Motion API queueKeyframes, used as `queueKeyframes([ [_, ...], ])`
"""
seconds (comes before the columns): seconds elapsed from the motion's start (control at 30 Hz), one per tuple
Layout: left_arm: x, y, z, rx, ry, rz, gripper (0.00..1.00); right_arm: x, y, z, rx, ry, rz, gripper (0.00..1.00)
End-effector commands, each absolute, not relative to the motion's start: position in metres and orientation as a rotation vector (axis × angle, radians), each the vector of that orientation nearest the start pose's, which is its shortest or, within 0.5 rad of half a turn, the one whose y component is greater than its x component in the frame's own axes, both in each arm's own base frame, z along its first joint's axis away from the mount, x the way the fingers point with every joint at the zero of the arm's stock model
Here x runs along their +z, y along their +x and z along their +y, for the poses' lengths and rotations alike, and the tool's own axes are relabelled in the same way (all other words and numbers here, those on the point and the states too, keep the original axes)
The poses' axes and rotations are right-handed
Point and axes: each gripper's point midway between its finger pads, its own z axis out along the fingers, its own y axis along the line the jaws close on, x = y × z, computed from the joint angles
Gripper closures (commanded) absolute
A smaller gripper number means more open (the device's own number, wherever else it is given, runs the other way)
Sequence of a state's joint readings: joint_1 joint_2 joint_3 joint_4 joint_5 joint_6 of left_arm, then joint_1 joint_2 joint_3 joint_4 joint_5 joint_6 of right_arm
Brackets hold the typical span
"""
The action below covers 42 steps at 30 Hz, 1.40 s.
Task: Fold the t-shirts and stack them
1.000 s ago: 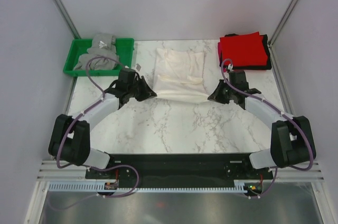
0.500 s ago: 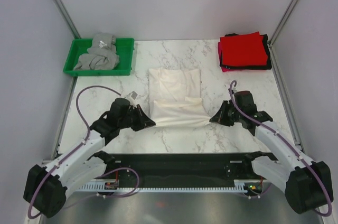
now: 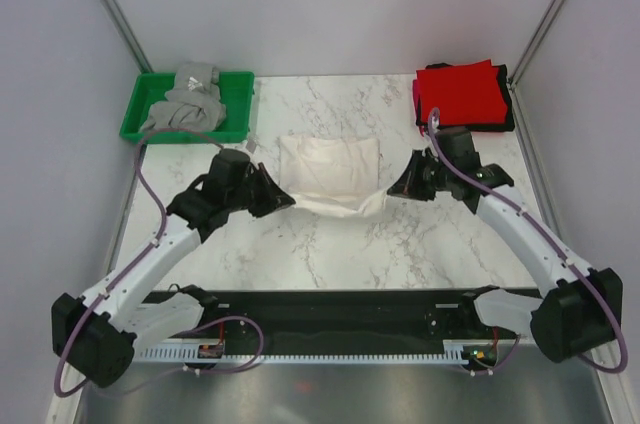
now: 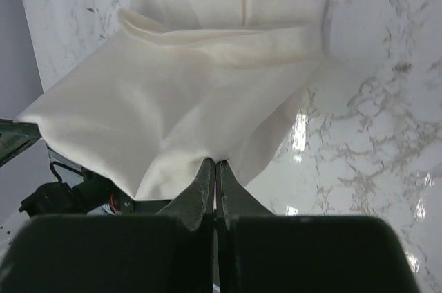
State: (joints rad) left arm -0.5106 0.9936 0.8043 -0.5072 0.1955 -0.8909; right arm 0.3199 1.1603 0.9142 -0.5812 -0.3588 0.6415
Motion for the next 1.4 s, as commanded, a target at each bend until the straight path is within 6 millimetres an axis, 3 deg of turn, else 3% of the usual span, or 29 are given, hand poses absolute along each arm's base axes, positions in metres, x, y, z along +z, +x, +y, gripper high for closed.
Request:
queueKeyframes([
  [0.0, 0.194, 0.259, -0.194, -0.834, -0.345, 2.365, 0.98, 0.178, 0.290, 0.181, 0.816, 0.145, 2.483, 1.00],
  [0.03, 0.200, 0.271, -0.196, -0.822, -0.339, 2.361, 0.98, 0.190, 0.303, 0.183, 0.812, 0.127, 2.456, 1.00],
  [0.1, 0.217, 0.292, -0.193, -0.818, -0.345, 2.321, 0.98, 0.180, 0.321, 0.184, 0.787, 0.122, 2.489, 1.00],
  [0.13, 0.209, 0.303, -0.192, -0.792, -0.341, 2.345, 0.98, 0.189, 0.333, 0.186, 0.787, 0.114, 2.467, 1.00],
  [0.2, 0.219, 0.326, -0.188, -0.793, -0.357, 2.321, 0.98, 0.177, 0.350, 0.188, 0.773, 0.117, 2.499, 1.00],
  [0.23, 0.221, 0.333, -0.188, -0.796, -0.353, 2.318, 0.98, 0.185, 0.361, 0.190, 0.779, 0.110, 2.478, 1.00],
  [0.27, 0.208, 0.346, -0.185, -0.788, -0.381, 2.355, 0.98, 0.173, 0.369, 0.192, 0.773, 0.115, 2.508, 1.00],
  [0.33, 0.214, 0.365, -0.184, -0.801, -0.382, 2.338, 0.98, 0.176, 0.386, 0.193, 0.778, 0.111, 2.494, 1.00],
  [0.37, 0.200, 0.376, -0.182, -0.805, -0.404, 2.375, 0.98, 0.163, 0.392, 0.196, 0.782, 0.114, 2.525, 1.00],
  [0.4, 0.206, 0.386, -0.182, -0.819, -0.400, 2.356, 0.98, 0.159, 0.399, 0.195, 0.789, 0.118, 2.529, 1.00],
  [0.43, 0.203, 0.394, -0.183, -0.825, -0.408, 2.359, 0.98, 0.164, 0.407, 0.198, 0.810, 0.106, 2.517, 1.00],
  [0.47, 0.201, 0.400, -0.182, -0.841, -0.411, 2.361, 0.98, 0.150, 0.413, 0.198, 0.804, 0.115, 2.546, 1.00],
  [0.6, 0.188, 0.437, -0.186, -0.853, -0.406, 2.380, 0.98, 0.137, 0.436, 0.193, 0.797, 0.135, 2.552, 1.00],
  [0.7, 0.188, 0.456, -0.188, -0.871, -0.395, 2.372, 0.98, 0.128, 0.449, 0.191, 0.806, 0.146, 2.560, 1.00],
  [0.77, 0.174, 0.467, -0.188, -0.863, -0.408, 2.395, 0.98, 0.121, 0.458, 0.191, 0.828, 0.163, 2.568, 1.00],
  [0.8, 0.179, 0.475, -0.190, -0.876, -0.400, 2.380, 0.98, 0.119, 0.463, 0.190, 0.831, 0.172, 2.562, 1.00],
  [0.83, 0.166, 0.481, -0.190, -0.870, -0.414, 2.404, 0.98, 0.117, 0.467, 0.191, 0.837, 0.173, 2.558, 1.00],
  [0.9, 0.164, 0.492, -0.192, -0.889, -0.408, 2.401, 0.98, 0.107, 0.475, 0.193, 0.843, 0.191, 2.556, 1.00],
  [0.93, 0.150, 0.497, -0.192, -0.891, -0.419, 2.424, 0.98, 0.098, 0.478, 0.194, 0.851, 0.202, 2.566, 1.00],
  [1.03, 0.141, 0.512, -0.194, -0.899, -0.421, 2.427, 0.92, 0.086, 0.492, 0.195, 0.847, 0.222, 2.560, 1.00],
  [1.07, 0.120, 0.517, -0.194, -0.896, -0.440, 2.459, 0.90, 0.084, 0.497, 0.196, 0.847, 0.223, 2.556, 0.96],
  [1.1, 0.125, 0.527, -0.194, -0.912, -0.446, 2.440, 0.86, 0.093, 0.511, 0.194, 0.851, 0.221, 2.519, 0.88],
  [1.13, 0.119, 0.535, -0.190, -0.921, -0.472, 2.442, 0.84, 0.086, 0.518, 0.194, 0.857, 0.228, 2.522, 0.71],
  [1.17, 0.105, 0.538, -0.192, -0.952, -0.493, 2.465, 0.80, 0.088, 0.526, 0.193, 0.860, 0.233, 2.500, 0.48],
  [1.2, 0.117, 0.551, -0.195, -0.991, -0.491, 2.432, 0.69, 0.102, 0.543, 0.189, 0.863, 0.256, 2.453, 0.41],
  [1.27, 0.129, 0.560, -0.203, -1.080, -0.451, 2.420, 0.57, 0.112, 0.553, 0.189, 0.900, 0.263, 2.426, 0.34],
  [1.3, 0.144, 0.574, -0.208, -1.110, -0.410, 2.384, 0.45, 0.128, 0.559, 0.189, 0.902, 0.258, 2.394, 0.33],
  [1.37, 0.168, 0.577, -0.210, -1.120, -0.386, 2.368, 0.40, 0.163, 0.560, 0.186, 0.867, 0.245, 2.325, 0.32],
])
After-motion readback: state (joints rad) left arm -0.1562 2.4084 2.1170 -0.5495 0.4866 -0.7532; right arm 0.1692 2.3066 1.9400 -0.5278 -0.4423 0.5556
